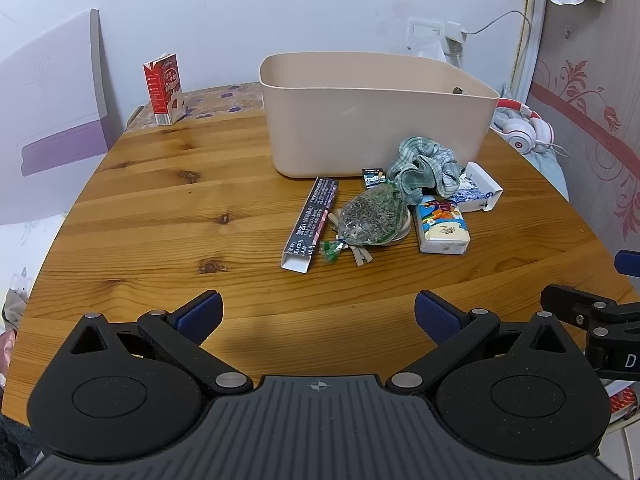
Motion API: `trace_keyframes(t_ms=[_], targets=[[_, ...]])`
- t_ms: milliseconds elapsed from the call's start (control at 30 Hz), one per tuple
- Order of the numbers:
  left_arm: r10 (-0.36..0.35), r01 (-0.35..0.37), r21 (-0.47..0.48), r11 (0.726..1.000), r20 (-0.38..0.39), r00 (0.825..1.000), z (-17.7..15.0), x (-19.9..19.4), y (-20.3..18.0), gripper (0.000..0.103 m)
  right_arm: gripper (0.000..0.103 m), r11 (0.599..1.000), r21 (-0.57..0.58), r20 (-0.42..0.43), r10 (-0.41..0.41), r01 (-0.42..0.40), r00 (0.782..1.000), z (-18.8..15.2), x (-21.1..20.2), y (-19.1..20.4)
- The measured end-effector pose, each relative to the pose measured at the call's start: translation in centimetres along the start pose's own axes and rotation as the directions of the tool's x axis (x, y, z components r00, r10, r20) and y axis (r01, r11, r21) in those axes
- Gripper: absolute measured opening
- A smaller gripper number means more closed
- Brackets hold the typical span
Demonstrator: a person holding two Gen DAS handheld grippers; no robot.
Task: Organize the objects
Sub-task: 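Move both tools toward the items in front of the bin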
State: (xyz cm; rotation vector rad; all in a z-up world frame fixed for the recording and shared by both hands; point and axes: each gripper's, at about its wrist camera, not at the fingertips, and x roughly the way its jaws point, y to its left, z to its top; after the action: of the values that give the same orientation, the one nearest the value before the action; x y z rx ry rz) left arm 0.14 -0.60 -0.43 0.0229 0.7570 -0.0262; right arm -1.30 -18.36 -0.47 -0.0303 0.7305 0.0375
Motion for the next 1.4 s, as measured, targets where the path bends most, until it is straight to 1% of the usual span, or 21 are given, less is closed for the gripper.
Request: trace_keyframes(t_ms=[700, 933, 1200, 1400], targets=[[0.000, 0.000, -0.003, 1.000, -0.015, 1.000, 0.2, 0.7, 0.1, 0.103, 0.103, 1.000, 0.003, -0.002, -0.003, 0.003, 1.000, 0.3, 0.2, -0.1], [-0.001, 0.001, -0.001, 1.000, -0.024, 1.000, 0.5, 1.1, 0.2, 0.103, 0.103, 1.000, 0.003, 0.004, 0.023, -0.023, 1.000, 0.4, 0.4, 0.0], [0.003, -0.004, -0.014, 1.000, -0.040, 0.999, 0.9, 1.8, 0.8, 0.103, 0.103, 1.000, -0.012, 0.022, 0.016, -0.016, 1.000, 0.7, 0.7, 0.2], [0.002, -0.003, -0.016, 1.000, -0.048, 0.999, 1.0, 2.1, 0.8, 0.103, 0.103, 1.000, -0.014, 0.017, 0.016, -0.016, 1.000, 0.9, 1.0, 0.1]])
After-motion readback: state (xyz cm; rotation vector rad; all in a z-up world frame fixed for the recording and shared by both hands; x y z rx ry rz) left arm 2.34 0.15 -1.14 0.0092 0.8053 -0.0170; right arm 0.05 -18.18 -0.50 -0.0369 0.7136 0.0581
